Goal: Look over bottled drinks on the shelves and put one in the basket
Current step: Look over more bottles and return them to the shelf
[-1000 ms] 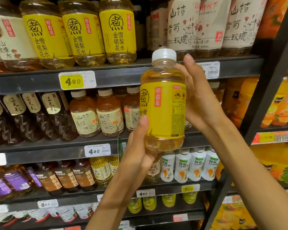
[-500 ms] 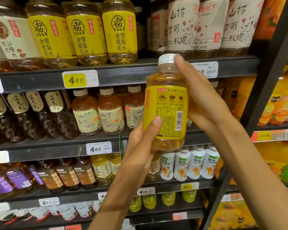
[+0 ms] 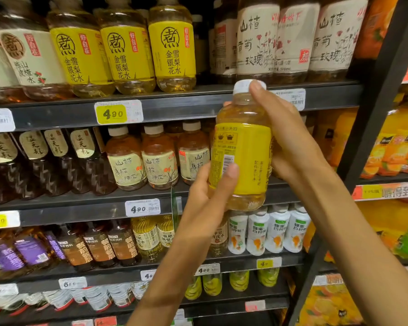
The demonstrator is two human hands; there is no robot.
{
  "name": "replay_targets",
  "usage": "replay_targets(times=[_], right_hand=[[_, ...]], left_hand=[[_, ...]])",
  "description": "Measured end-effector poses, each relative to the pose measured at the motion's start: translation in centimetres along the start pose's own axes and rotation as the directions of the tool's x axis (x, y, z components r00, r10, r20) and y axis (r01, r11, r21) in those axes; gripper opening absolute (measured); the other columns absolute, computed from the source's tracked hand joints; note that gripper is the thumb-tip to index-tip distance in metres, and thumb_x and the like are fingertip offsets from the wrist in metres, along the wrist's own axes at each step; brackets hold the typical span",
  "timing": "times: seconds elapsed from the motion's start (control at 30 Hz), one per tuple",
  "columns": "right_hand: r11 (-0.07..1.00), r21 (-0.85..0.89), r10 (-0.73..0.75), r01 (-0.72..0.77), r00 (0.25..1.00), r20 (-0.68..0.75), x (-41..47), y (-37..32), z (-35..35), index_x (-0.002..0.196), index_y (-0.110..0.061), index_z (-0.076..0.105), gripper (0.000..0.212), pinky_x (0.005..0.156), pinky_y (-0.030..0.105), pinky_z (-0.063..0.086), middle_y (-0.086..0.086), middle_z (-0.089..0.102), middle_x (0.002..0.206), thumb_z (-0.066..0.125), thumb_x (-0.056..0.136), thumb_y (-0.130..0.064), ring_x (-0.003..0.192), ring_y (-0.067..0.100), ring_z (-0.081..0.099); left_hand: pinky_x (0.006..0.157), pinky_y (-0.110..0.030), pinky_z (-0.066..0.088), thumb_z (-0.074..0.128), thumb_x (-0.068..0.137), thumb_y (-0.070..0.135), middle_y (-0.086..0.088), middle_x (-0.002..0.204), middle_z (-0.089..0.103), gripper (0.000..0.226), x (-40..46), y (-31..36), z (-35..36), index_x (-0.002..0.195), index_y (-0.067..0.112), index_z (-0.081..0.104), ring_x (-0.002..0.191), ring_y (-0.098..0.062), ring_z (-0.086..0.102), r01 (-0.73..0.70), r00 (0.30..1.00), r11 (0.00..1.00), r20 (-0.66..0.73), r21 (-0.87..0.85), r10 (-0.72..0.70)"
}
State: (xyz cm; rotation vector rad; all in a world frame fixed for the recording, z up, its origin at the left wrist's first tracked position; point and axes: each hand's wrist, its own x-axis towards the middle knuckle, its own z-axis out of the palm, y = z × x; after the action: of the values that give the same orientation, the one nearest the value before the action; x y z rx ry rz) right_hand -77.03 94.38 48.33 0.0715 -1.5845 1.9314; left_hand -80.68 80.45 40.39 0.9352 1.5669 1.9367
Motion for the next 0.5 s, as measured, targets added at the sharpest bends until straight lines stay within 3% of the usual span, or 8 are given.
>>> replay_targets(times=[0.1, 0.2, 0.27, 0.33, 0.5], right_hand=[[0.997, -0.063, 0.04, -0.038, 0.999, 0.028, -0.1, 0.2, 0.1, 0.117, -0.003, 0.062, 0.038, 0.074, 0.028, 0.057, 0.01, 0.072, 0.098, 0.053, 0.097, -0.034, 0.088, 0.017, 0.069], [0.995, -0.015, 0.098, -0.098, 0.992, 0.075, -0.1, 0.2, 0.0, 0.115, -0.003, 0.061, 0.042, 0.08, 0.032, 0.055, 0.011, 0.07, 0.097, 0.05, 0.096, -0.039, 0.089, 0.02, 0.067], [0.984, 0.073, 0.156, -0.163, 0.983, 0.091, -0.2, 0.3, 0.2, 0.118, -0.003, 0.057, 0.046, 0.096, 0.044, 0.048, 0.018, 0.063, 0.108, 0.05, 0.093, -0.041, 0.1, 0.028, 0.061], [0.969, 0.142, 0.192, -0.202, 0.978, 0.085, -0.2, 0.5, 0.4, 0.125, -0.001, 0.051, 0.055, 0.105, 0.05, 0.039, 0.024, 0.053, 0.117, 0.053, 0.087, -0.041, 0.11, 0.036, 0.052], [0.981, 0.112, 0.162, -0.159, 0.987, -0.017, -0.1, -0.3, 0.1, 0.114, -0.002, 0.056, 0.033, 0.087, 0.041, 0.047, 0.022, 0.058, 0.107, 0.051, 0.095, -0.028, 0.097, 0.033, 0.054]], left_hand=[[0.102, -0.04, 0.046, 0.071, 0.066, 0.061, 0.008, 0.116, 0.071, 0.068, 0.1, -0.5, 0.2, 0.125, 0.031, 0.056, 0.11, -0.012, 0.065, 0.005, 1.0, 1.0, 0.009, -0.002, -0.005], [0.093, -0.041, 0.053, 0.076, 0.071, 0.052, -0.005, 0.118, 0.07, 0.071, -0.1, -0.5, 0.1, 0.13, 0.018, 0.055, 0.111, -0.024, 0.066, 0.073, 0.996, 0.943, 0.062, -0.325, -0.056], [0.083, -0.046, 0.056, 0.077, 0.071, 0.052, -0.018, 0.12, 0.067, 0.069, -0.2, -0.2, 0.1, 0.126, 0.014, 0.06, 0.106, -0.036, 0.066, 0.125, 0.985, 0.856, 0.164, -0.501, -0.048], [0.077, -0.045, 0.057, 0.075, 0.072, 0.054, -0.023, 0.119, 0.066, 0.066, -0.3, 0.2, 0.3, 0.122, 0.014, 0.063, 0.099, -0.04, 0.068, 0.166, 0.97, 0.847, 0.236, -0.506, -0.049], [0.093, -0.041, 0.052, 0.062, 0.082, 0.059, -0.013, 0.128, 0.063, 0.063, 0.1, 0.9, -0.3, 0.132, 0.022, 0.054, 0.118, -0.028, 0.061, 0.066, 0.985, 0.95, 0.173, -0.307, -0.012]])
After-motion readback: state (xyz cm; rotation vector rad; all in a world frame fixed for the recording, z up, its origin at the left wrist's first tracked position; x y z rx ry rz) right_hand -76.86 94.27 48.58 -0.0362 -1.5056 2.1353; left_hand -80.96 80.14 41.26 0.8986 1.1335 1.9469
